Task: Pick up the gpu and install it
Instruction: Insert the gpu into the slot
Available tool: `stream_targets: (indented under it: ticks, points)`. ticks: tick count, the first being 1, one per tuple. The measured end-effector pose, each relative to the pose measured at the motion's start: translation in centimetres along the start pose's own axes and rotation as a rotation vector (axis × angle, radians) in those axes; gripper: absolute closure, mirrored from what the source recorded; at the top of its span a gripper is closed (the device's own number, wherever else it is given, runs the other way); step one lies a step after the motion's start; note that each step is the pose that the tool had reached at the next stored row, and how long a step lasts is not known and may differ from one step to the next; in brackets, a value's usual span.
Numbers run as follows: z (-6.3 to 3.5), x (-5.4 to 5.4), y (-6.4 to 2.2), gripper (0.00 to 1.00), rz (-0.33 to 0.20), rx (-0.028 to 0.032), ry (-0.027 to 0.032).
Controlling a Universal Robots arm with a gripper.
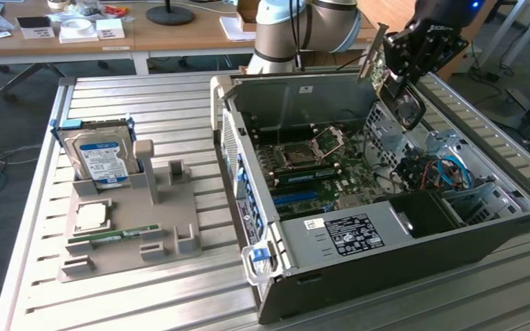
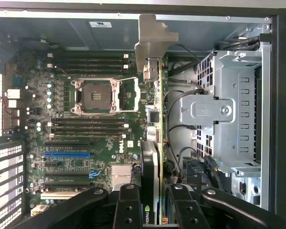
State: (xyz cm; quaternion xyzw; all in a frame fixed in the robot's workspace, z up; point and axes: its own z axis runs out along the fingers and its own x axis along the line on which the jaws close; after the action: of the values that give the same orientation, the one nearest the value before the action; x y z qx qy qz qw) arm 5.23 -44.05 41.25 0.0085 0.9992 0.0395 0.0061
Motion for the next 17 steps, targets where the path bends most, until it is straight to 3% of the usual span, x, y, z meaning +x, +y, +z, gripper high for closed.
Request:
stream_targets:
  ticks: [11, 17]
  points:
    - [0.0, 0.0, 0.0, 0.73, -0.004, 0.0, 0.0003]
    - [0.0, 0.0, 0.0, 0.73, -0.062, -0.0004, 0.0049]
